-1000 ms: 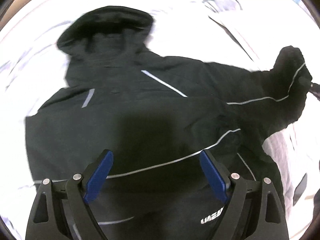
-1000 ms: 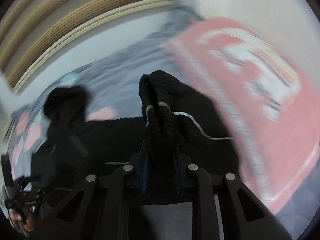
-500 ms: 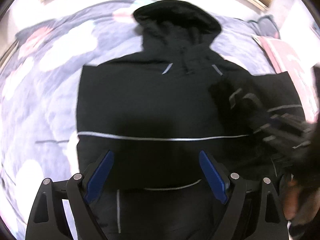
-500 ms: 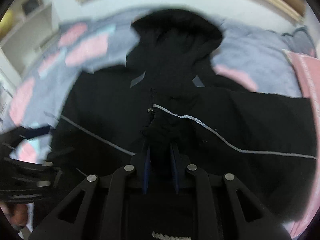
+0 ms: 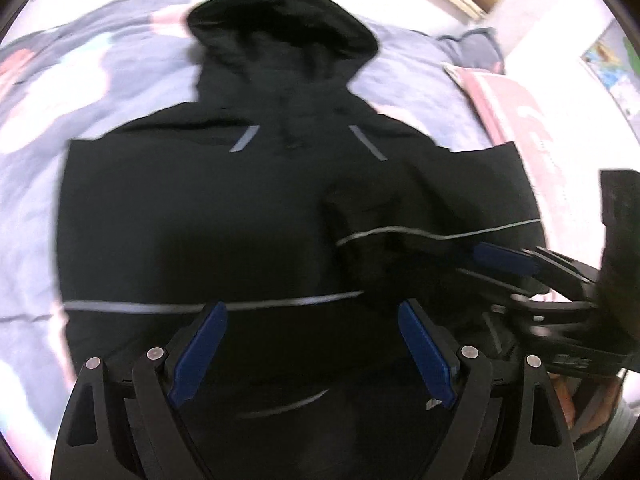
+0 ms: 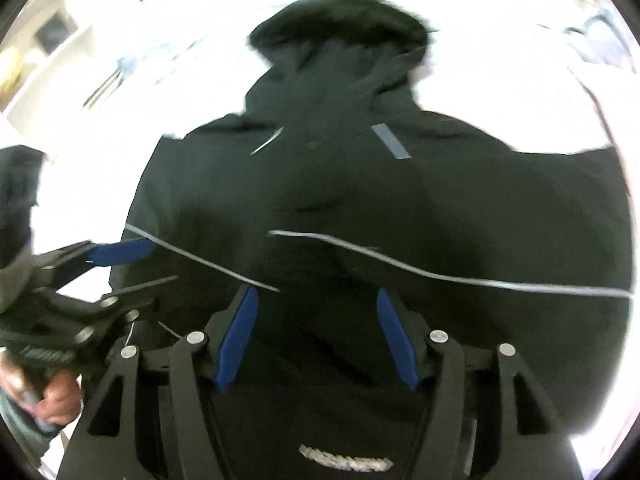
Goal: Fold large clothes
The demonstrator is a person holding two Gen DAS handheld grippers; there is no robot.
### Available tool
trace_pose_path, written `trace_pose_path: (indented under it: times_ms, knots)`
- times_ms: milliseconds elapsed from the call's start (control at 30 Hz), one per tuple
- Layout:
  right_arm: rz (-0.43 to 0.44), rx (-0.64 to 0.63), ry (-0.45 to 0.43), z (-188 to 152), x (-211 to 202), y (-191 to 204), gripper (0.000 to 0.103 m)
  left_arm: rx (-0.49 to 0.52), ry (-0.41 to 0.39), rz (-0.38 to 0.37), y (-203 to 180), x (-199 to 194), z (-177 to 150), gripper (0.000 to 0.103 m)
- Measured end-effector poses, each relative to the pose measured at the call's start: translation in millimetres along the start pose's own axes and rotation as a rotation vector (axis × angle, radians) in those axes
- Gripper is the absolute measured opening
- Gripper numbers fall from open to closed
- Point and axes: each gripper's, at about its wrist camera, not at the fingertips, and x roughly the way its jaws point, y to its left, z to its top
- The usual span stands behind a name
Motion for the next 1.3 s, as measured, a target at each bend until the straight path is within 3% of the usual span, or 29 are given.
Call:
trace_pose_path:
  times_ms: [200, 333, 367, 400, 433, 500, 567, 733, 867, 967, 1033, 1133, 1300]
  knots:
    - [-0.074, 0.107, -0.013, -10.8, -22.9, -55.6, 0.065, -0.033, 0.067, -0.053, -9.6, 56.7, 26.6, 0.088]
    - [-0.103, 0.136, 0.004, -9.0, -22.1, -64.5, 0.065, -0.047, 0.098, -0.022, -13.6, 87.2, 35.6, 0.083]
    - [-0.108, 0.139, 0.007, -11.0, -24.5, -66.6, 0.065, -0.022, 0.087, 0.020, -18.6, 90.1, 37.7, 0.065]
    - [-0.114, 0.141, 0.010, -12.0, -25.0, -68.8, 0.065, -0.004, 0.083, 0.024, -21.7, 89.9, 38.6, 0.045]
    - [-0.117, 0.143, 0.009, -12.4, -26.4, -70.8, 0.065, 0.003, 0.083, 0.008, -23.5, 89.3, 39.1, 0.031]
    - [-0.128, 0.146, 0.006, -10.8, -27.1, -75.4, 0.065, 0.017, 0.058, 0.012, -28.0, 81.9, 39.6, 0.024]
    - [-0.142, 0.150, 0.005, -8.0, -26.5, -78.4, 0.065, 0.044, 0.014, 0.047, -31.5, 66.8, 39.6, 0.022]
    - [-0.165, 0.173, -0.025, -2.4, -37.5, -86.6, 0.065, -0.007, -0.100, 0.030, -13.1, 13.7, 42.2, 0.021]
    - [-0.173, 0.176, -0.030, 1.3, -39.3, -88.6, 0.065, -0.058, -0.192, 0.091, 22.5, -41.5, 33.4, 0.020]
    - [-0.170, 0.169, -0.008, 5.3, -26.6, -83.7, 0.065, -0.125, -0.215, 0.146, 60.3, -69.6, 18.2, 0.020]
    - [-0.164, 0.166, 0.014, 7.8, -13.7, -78.3, 0.065, -0.189, -0.181, 0.174, 94.7, -75.7, 0.0, 0.020]
    - [-0.173, 0.141, 0.080, 12.1, 19.0, -65.6, 0.065, -0.258, -0.045, 0.163, 131.6, -58.1, -28.9, 0.021]
    - [-0.300, 0.076, 0.199, 13.5, 79.5, -49.3, 0.085, -0.263, 0.036, 0.252, 140.0, -13.0, -46.9, 0.031]
